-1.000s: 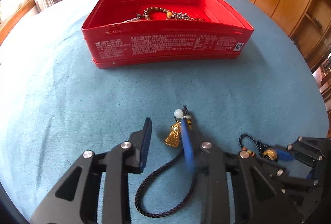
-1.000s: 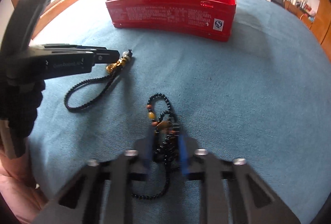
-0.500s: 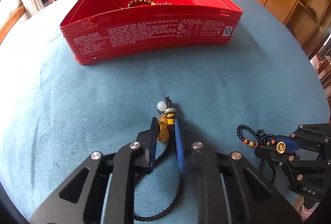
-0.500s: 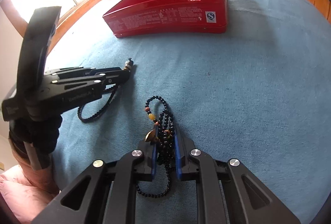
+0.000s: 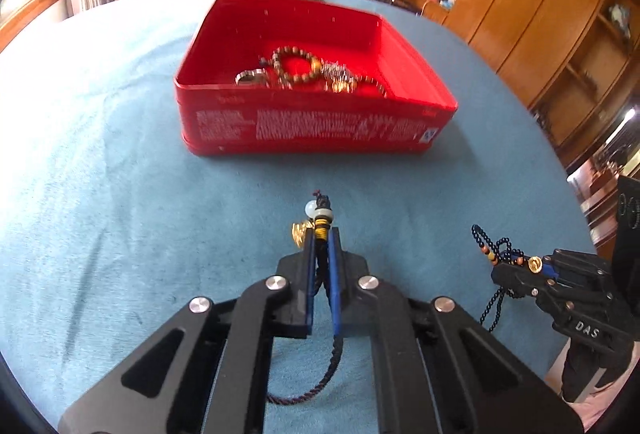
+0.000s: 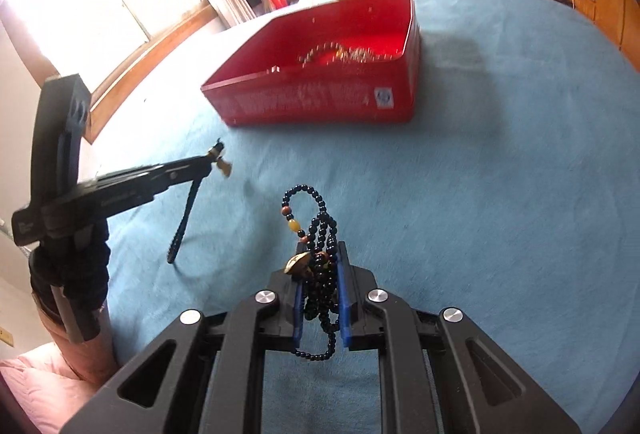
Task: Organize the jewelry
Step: 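Carry the pendant and bead necklace in both tools over the tin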
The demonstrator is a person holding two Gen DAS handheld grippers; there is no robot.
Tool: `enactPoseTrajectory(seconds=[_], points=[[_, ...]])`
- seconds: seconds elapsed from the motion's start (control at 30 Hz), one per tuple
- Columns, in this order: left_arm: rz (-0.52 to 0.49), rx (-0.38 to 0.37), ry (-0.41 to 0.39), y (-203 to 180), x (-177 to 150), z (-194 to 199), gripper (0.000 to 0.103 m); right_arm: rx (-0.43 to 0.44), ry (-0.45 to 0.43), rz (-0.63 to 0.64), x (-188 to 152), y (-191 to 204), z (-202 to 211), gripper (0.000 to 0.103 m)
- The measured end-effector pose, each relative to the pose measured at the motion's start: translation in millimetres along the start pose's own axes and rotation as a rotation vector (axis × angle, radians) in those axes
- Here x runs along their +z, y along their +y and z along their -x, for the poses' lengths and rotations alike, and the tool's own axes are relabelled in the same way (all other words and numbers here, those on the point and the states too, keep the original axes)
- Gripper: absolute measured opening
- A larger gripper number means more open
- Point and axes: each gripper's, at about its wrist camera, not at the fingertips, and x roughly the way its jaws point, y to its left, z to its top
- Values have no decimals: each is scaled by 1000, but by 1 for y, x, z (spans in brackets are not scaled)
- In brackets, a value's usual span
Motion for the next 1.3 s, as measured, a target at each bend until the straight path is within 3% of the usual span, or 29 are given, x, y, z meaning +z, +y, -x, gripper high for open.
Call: enactPoseTrajectory(seconds=[0.23, 0.47, 0.87, 1.1, 1.3], points=[[26, -31, -55, 5, 11, 27, 4, 29, -42, -4, 18, 1, 14, 13], [12, -16, -101, 4, 29, 56, 4, 37, -86, 3, 53, 2, 27, 13], [32, -17, -270, -3, 109, 96, 4, 87, -171, 10, 147, 9, 26, 13], [69, -8, -282, 4, 153, 62, 4, 68, -157, -17, 198, 6, -23, 13], [114, 38, -203, 23, 173, 1, 4, 52, -93, -59, 222, -8, -84, 13]])
